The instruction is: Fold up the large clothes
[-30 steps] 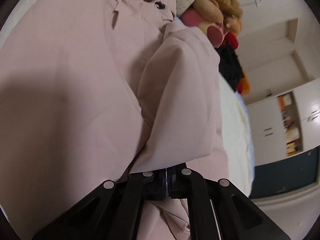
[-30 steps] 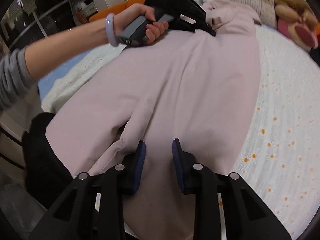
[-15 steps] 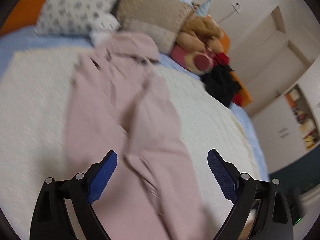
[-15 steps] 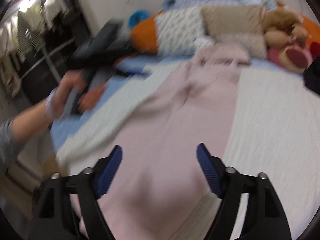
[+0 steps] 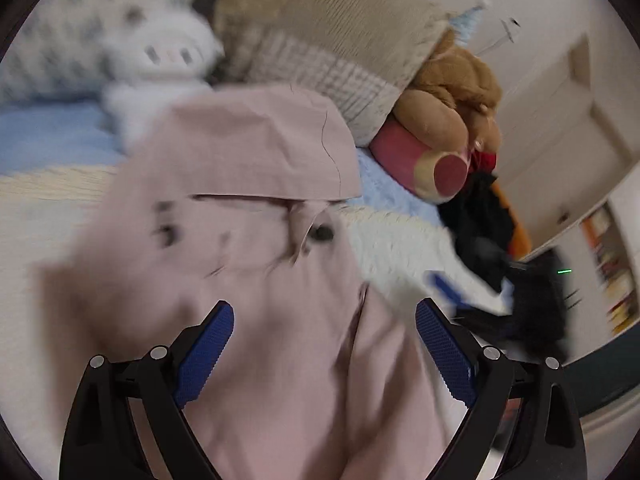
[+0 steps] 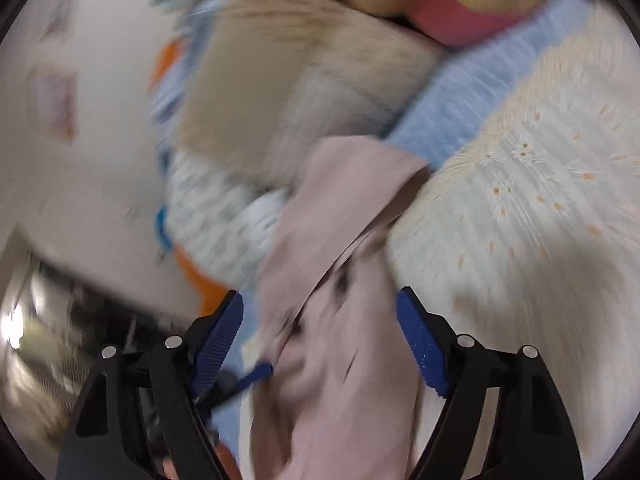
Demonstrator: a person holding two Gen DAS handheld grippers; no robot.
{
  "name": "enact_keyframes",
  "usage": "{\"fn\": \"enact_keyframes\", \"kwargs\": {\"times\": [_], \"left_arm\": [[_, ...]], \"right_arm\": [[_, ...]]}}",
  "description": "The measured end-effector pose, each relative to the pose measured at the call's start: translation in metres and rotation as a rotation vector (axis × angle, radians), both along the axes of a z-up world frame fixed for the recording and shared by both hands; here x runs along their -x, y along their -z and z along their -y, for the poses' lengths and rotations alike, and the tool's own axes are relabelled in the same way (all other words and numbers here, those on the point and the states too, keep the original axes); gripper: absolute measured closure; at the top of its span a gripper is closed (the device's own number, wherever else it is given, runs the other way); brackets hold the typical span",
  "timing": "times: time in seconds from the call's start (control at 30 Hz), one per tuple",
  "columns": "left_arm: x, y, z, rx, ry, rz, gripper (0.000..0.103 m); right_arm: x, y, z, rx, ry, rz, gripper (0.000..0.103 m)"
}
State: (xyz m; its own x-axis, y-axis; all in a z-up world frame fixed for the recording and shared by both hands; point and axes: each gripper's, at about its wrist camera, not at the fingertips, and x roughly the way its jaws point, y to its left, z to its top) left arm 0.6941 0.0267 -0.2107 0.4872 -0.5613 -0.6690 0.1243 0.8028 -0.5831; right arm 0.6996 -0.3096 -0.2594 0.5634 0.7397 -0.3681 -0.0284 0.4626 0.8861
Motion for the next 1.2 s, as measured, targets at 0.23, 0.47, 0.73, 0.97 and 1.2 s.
{"fn": "enact_keyframes", "kwargs": {"times": [0.23, 0.47, 0.73, 0.97, 1.2], "left_arm": [[-0.043, 0.061, 0.014, 0.124, -0.041, 0.066, 0.01], [-0.043, 0.068, 0.007, 0.19, -0.033, 0.164, 0.009], [-0.014, 0.051, -0.029, 0.435, -0.152, 0.254, 0.009], [0.022, 0.004, -0.03, 0.729, -0.211, 0.215, 0.009], [0.078, 0.006, 0.0, 0.692, -0.258, 0.111, 0.009]], "right_arm": [[-0.085, 0.056, -0.024, -0.089, 0.075, -0.055, 0.028], [-0.097, 0.042, -0.049, -0.021, 0.069, 0.098, 0.099], [-0.013, -0.028, -0.066, -0.022, -0.137, 0.267, 0.099], [0.039, -0.078, -0.067, -0.088, -0.178, 0.315, 0.099], [0.075, -0.122, -0.059, -0.239, -0.194, 0.316, 0.099]]}}
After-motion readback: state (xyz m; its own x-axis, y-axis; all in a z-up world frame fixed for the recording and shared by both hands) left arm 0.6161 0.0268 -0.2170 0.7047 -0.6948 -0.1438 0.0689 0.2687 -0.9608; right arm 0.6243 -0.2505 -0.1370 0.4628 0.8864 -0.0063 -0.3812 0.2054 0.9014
